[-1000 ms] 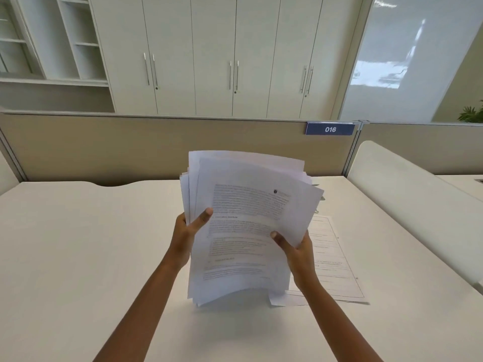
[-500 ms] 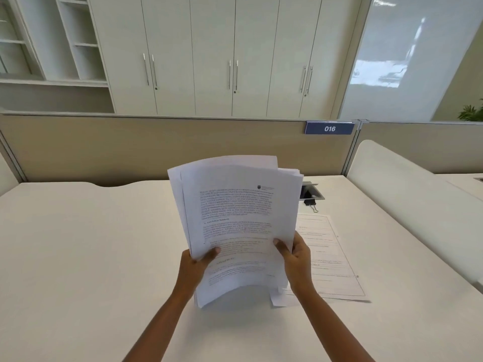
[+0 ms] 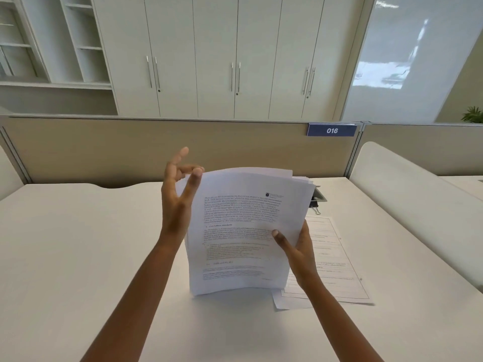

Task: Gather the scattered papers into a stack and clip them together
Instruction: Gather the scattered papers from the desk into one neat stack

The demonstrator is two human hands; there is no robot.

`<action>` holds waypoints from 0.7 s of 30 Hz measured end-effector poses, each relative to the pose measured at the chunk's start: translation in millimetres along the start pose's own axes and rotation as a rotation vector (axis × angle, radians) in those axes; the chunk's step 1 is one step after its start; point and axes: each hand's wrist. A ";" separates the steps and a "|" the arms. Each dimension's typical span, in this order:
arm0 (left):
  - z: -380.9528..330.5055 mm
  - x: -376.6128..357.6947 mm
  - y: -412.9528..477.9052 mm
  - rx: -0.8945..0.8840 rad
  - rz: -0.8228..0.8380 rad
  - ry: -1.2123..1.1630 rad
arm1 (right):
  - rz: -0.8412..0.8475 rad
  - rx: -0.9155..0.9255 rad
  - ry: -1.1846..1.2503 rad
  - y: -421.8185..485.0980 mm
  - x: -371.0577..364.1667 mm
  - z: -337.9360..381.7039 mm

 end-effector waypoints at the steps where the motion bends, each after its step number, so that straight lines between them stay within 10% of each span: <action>1: -1.2 -3.0 2.2 -0.021 -0.026 0.029 | 0.002 -0.003 -0.011 -0.5 -0.6 0.8; 7: 2.4 -12.7 1.9 0.031 -0.157 -0.155 | -0.015 -0.004 0.031 -2.1 3.3 4.1; 21: 48.5 -5.3 -37.6 0.367 0.116 -0.160 | -0.048 -0.014 0.025 -5.0 -0.8 -3.7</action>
Point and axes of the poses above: each hand's wrist, its own y-axis towards the middle knuckle, its own x-axis out of the back of the hand, z = x × y, and after that the axes turned 11 degrees about z, right-handed
